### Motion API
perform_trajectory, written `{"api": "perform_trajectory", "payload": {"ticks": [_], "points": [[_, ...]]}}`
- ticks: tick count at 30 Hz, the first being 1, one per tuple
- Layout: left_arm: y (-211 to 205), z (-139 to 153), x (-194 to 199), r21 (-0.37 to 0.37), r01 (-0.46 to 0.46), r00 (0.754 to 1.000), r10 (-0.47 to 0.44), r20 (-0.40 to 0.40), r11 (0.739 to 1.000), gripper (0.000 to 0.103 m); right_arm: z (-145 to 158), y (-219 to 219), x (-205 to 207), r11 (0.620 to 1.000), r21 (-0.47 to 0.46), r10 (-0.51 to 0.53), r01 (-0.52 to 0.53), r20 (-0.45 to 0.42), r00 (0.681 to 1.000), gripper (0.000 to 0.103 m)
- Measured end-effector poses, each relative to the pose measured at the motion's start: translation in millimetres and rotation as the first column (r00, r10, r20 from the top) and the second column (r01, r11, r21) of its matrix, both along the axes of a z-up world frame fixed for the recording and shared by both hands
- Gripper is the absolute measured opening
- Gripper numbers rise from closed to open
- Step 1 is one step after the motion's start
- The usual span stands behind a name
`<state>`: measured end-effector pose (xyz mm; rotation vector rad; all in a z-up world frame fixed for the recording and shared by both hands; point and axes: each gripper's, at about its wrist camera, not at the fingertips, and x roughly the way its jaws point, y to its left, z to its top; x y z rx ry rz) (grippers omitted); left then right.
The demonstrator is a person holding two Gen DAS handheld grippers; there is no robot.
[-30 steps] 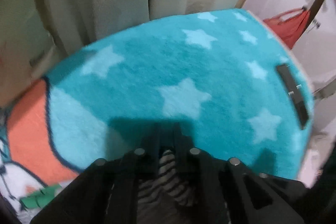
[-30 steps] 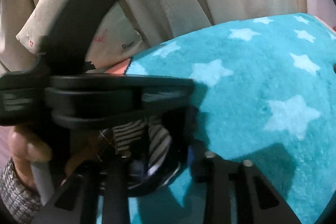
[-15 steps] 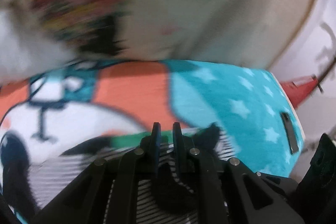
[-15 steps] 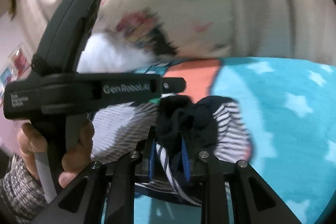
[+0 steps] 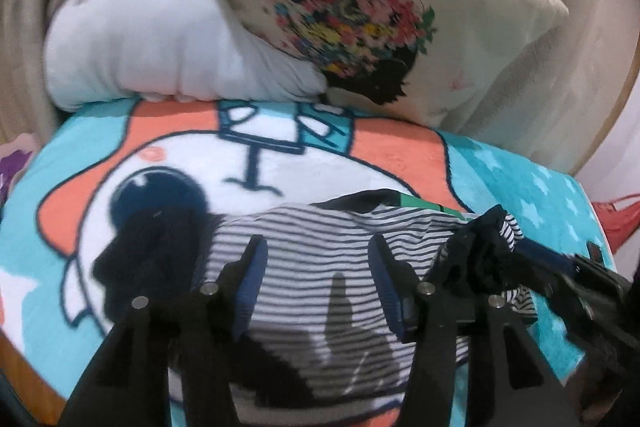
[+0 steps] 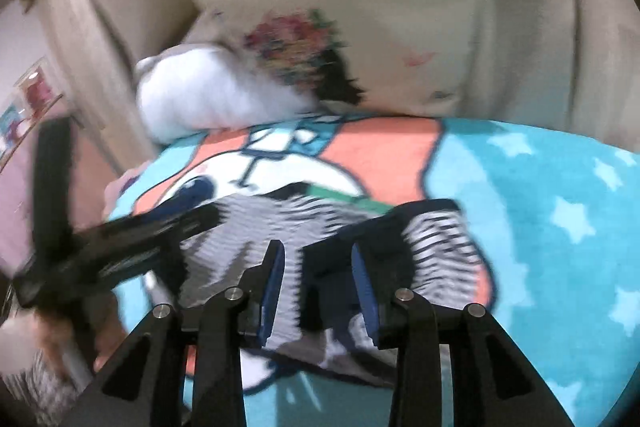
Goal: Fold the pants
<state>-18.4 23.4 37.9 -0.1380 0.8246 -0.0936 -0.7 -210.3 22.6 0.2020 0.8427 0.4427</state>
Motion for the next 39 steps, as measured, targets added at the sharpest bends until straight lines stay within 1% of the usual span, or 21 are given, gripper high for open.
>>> {"api": "perform_trajectory", "payload": {"ticks": [2,4,5,6,8,10,12,16,20,28,36,37,39], "points": [[3.1,3.2,-10.7,0.012,-0.021,0.999,0.021,0.026,1.0,0.053,-16.8,4.9,13.2,1.0,-0.02,-0.008,0.007,-0.045,0.999,0.038],[4.1,5.2,-19.5,0.041,-0.04,0.998,0.038,0.043,0.998,0.055,-28.3,15.0,17.2,0.999,-0.05,-0.004,-0.001,-0.09,0.996,0.038],[5.0,6.0,-23.0,0.055,-0.047,0.998,0.044,0.048,0.997,0.057,-33.2,19.2,18.9,0.998,-0.065,-0.002,-0.004,-0.1,0.995,0.038],[6.2,6.7,-26.3,0.067,-0.055,0.997,0.051,0.056,0.996,0.059,-35.8,23.7,18.0,0.996,-0.084,-0.006,-0.002,-0.085,0.996,0.039],[8.7,8.2,-31.5,0.087,-0.071,0.996,0.065,0.068,0.994,0.061,-33.1,26.3,14.8,0.995,-0.103,-0.004,-0.004,-0.078,0.997,0.046],[11.1,8.1,-34.7,0.105,-0.086,0.994,0.078,0.076,0.991,0.061,-30.6,30.2,11.6,0.992,-0.122,0.001,-0.01,-0.074,0.997,0.05],[13.9,8.8,-37.6,0.109,-0.097,0.993,0.088,0.085,0.989,0.061,-26.4,32.7,9.1,0.99,-0.14,0.003,-0.012,-0.067,0.998,0.05],[17.1,7.0,-39.4,0.117,-0.105,0.992,0.095,0.086,0.988,0.061,-9.7,32.0,-4.0,0.993,-0.116,0.012,-0.018,-0.052,0.999,0.05],[20.2,5.5,-41.6,0.112,-0.102,0.992,0.093,0.085,0.988,0.061,1.8,38.0,-10.3,0.992,-0.12,0.025,-0.028,-0.032,0.999,0.05],[37.8,2.4,-45.1,0.086,-0.121,0.99,0.115,0.077,0.989,0.061,12.4,59.2,-15.0,0.989,-0.134,0.054,-0.057,-0.025,0.998,0.05],[63.3,-7.7,-44.6,0.045,-0.147,0.988,0.145,0.049,0.988,0.061,15.8,87.3,-6.2,0.986,-0.133,0.092,-0.099,-0.054,0.994,0.05],[70.1,-10.3,-44.2,0.031,-0.158,0.987,0.157,0.041,0.987,0.061,18.0,93.6,-2.3,0.986,-0.125,0.106,-0.113,-0.064,0.992,0.05],[89.2,-16.6,-44.7,0.003,-0.198,0.98,0.198,0.026,0.98,0.061,22.1,107.6,5.5,0.983,-0.106,0.139,-0.147,-0.082,0.987,0.053]]}}
